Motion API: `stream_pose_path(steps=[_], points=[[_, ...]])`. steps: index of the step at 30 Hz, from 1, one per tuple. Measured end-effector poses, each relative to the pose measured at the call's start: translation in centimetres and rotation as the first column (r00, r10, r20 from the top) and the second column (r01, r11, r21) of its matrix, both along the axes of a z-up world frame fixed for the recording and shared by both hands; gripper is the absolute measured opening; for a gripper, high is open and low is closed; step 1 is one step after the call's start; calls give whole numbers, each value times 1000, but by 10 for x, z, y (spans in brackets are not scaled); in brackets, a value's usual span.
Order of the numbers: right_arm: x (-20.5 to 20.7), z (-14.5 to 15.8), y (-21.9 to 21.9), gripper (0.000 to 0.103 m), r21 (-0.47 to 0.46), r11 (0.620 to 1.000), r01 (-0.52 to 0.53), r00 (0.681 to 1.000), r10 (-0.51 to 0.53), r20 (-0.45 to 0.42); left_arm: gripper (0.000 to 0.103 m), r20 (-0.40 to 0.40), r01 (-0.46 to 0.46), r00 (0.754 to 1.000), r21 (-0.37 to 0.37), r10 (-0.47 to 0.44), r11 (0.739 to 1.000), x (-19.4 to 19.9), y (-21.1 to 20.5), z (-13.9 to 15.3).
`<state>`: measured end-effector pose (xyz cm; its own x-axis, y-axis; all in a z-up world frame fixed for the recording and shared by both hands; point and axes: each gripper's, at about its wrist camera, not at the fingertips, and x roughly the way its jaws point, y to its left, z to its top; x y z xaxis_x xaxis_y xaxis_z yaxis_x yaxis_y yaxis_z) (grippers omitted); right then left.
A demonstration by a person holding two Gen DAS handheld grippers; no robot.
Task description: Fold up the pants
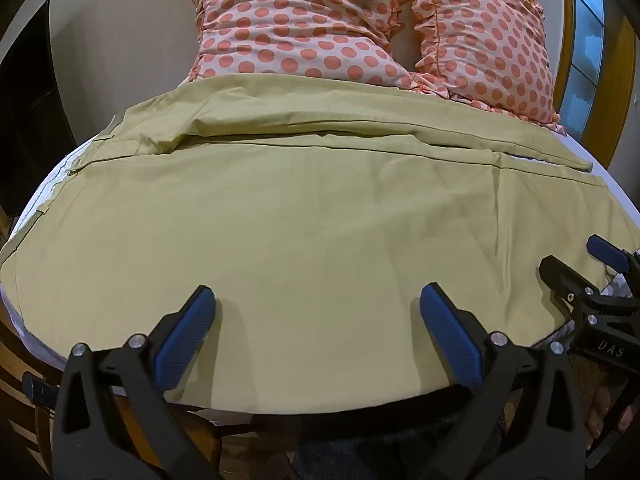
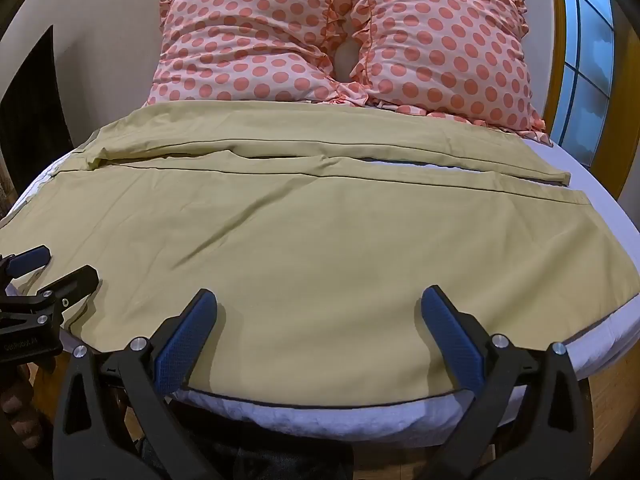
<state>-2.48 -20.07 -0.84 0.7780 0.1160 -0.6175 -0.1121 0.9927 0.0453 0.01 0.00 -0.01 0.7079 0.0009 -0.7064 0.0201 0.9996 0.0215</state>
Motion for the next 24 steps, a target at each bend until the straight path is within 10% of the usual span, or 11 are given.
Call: stream_pose_path(steps=[24], points=[[0,0,0,102,0,1000,0,1000,0,7,101,6,0,1000,2,0,1000,0,0,0]])
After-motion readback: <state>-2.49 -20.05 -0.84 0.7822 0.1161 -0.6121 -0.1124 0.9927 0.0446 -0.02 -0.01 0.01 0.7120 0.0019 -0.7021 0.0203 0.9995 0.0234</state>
